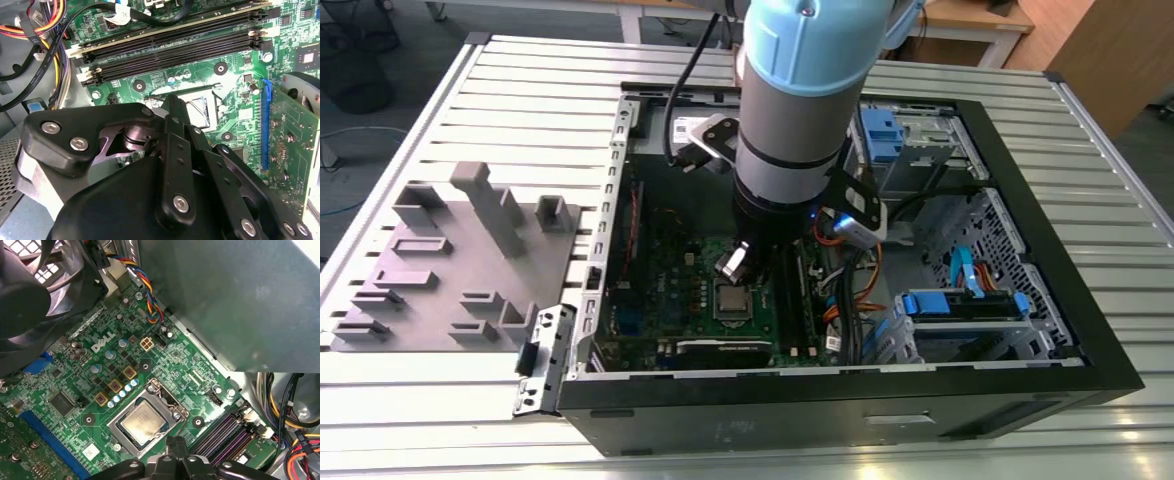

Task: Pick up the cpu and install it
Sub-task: 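Install the first cpu locking lever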

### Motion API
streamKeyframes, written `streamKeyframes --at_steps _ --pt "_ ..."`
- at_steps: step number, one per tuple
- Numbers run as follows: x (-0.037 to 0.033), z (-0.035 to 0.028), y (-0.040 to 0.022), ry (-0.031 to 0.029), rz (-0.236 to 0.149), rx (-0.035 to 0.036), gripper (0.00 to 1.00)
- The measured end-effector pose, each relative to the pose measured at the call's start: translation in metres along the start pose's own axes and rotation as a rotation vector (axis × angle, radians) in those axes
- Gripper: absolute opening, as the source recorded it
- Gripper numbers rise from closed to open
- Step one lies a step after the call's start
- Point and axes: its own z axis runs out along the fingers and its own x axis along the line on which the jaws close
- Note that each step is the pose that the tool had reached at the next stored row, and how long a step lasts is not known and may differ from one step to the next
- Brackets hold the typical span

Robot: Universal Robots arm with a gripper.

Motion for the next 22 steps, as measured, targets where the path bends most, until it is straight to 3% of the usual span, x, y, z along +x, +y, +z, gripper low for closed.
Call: streamKeyframes --at_steps 22 --pt "0.0028 0.0039 0.0018 0.0024 0.0 0.0025 0.11"
